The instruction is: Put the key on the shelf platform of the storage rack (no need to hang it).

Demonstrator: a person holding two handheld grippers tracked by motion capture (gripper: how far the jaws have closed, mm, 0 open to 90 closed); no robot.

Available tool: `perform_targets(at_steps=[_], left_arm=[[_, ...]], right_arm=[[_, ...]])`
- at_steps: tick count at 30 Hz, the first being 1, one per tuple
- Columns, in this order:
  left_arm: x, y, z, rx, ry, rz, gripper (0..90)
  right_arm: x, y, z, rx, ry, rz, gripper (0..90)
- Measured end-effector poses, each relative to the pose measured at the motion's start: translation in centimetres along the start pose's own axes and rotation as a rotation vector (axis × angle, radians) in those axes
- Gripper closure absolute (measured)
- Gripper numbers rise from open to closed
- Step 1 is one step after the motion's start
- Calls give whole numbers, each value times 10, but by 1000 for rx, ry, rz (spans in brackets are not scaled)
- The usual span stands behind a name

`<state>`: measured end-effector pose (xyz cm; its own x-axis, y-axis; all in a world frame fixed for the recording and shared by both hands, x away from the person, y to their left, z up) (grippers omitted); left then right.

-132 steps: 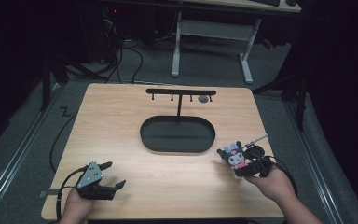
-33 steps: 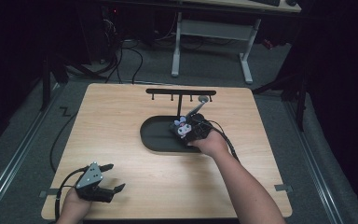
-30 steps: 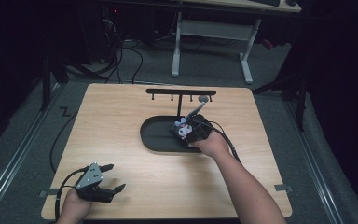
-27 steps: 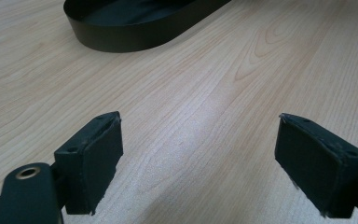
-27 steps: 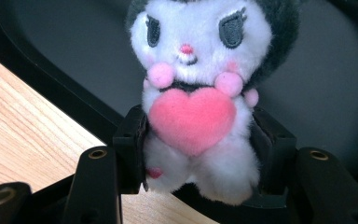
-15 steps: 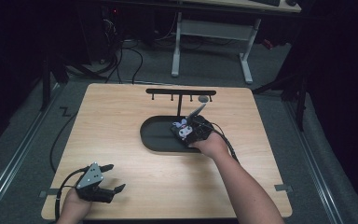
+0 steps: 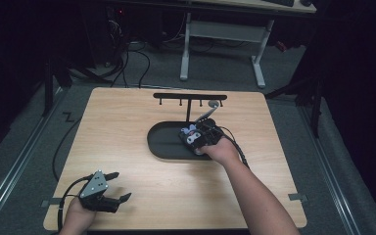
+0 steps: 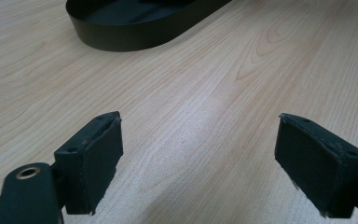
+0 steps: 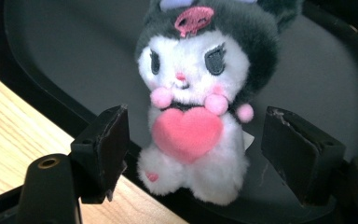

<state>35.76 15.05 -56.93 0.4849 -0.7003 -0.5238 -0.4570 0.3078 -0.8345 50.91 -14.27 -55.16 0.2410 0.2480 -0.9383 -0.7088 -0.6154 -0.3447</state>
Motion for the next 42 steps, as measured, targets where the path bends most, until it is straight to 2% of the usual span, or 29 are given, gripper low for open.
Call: perform_targets(at_steps=[3, 4, 11, 17, 23, 34, 35, 38, 42], left_arm=[[0, 0, 0, -6, 3, -1, 158], [-1, 0, 0, -7, 3, -2, 158], [-1, 1, -1, -8, 1, -5, 158], [-2, 2, 0, -7, 0, 0, 158], [-2, 2, -1, -5, 1, 4, 158], [-2, 3, -1, -11, 3, 6, 158], [-2, 3, -1, -12, 3, 6, 158], [-1, 3, -1, -12, 6, 7, 158], [0, 3, -3, -5, 8, 14, 158]], right_arm=[[-4, -1, 0, -16, 8, -13, 236], [-5, -1, 1, -5, 6, -11, 236], [-16, -2, 4, -9, 4, -30, 244], [-25, -4, 5, -32, 11, -52, 256], [-30, -4, 9, -37, 0, -79, 278], [-28, 3, 7, -41, 0, -95, 295], [-28, 5, 7, -32, 2, -89, 295], [-28, 9, 7, -46, 11, -83, 306], [-29, 15, 9, -41, 3, -108, 317]])
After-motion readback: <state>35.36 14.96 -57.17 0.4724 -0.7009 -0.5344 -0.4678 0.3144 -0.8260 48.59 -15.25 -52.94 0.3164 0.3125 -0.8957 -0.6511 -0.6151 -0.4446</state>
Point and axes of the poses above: each handheld gripper's, and its own axes: x roughly forward along the jaws, y roughly out of its underside, z roughly to its left, the point moved 9 cm from there along x, roughly forward along the jaws, and after that the axes turned 14 degrees about -x, right-handed, at the moved point
